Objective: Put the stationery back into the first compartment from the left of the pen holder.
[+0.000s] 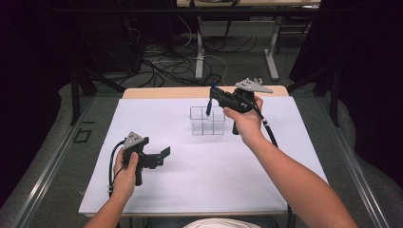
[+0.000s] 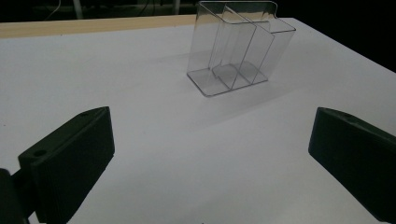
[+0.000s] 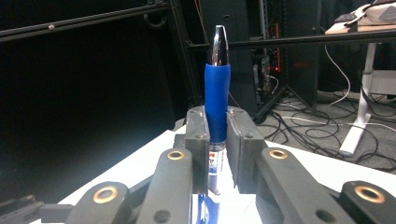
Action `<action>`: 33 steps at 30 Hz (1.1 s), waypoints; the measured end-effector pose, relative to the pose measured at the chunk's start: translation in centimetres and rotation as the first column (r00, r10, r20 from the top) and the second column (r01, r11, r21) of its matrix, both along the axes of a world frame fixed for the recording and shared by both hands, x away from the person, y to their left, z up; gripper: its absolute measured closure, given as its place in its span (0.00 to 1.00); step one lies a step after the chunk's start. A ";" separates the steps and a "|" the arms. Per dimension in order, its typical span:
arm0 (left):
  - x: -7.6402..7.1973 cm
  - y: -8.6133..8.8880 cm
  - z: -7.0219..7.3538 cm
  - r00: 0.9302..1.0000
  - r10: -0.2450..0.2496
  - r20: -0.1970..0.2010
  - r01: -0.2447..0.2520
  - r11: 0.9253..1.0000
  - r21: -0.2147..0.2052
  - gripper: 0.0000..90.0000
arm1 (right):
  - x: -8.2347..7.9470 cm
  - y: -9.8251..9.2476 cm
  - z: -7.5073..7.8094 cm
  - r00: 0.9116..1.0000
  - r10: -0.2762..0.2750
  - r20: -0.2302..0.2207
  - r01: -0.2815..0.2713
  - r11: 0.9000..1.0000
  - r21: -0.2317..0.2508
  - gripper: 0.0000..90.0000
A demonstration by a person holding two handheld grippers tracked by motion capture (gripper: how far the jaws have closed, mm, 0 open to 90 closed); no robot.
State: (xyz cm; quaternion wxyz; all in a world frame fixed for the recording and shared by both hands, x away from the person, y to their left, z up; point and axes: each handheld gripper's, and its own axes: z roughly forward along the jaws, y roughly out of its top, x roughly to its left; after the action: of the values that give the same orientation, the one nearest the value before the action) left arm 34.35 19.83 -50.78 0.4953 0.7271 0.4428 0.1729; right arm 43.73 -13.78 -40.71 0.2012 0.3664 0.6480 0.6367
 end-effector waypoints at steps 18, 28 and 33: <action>0.1 0.0 -0.1 1.000 0.000 -0.001 0.000 1.000 0.001 0.00 | 1.7 0.7 -1.2 0.999 -0.051 -0.014 0.051 0.999 -0.016 0.88; 0.1 0.0 -0.1 1.000 0.000 -0.002 0.000 1.000 0.001 0.00 | 2.2 1.4 -1.9 0.997 -0.069 -0.029 0.069 0.998 -0.011 0.88; 0.1 0.0 -0.1 1.000 -0.004 0.000 0.004 1.000 0.001 0.00 | 2.4 2.3 -2.4 0.997 -0.071 -0.031 0.070 0.997 -0.013 0.88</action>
State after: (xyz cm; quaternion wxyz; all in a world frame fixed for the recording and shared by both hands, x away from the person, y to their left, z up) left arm 34.44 19.82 -50.85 0.4952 0.7281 0.4415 0.1721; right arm 46.14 -11.51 -43.13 0.2156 0.3977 0.6413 0.6197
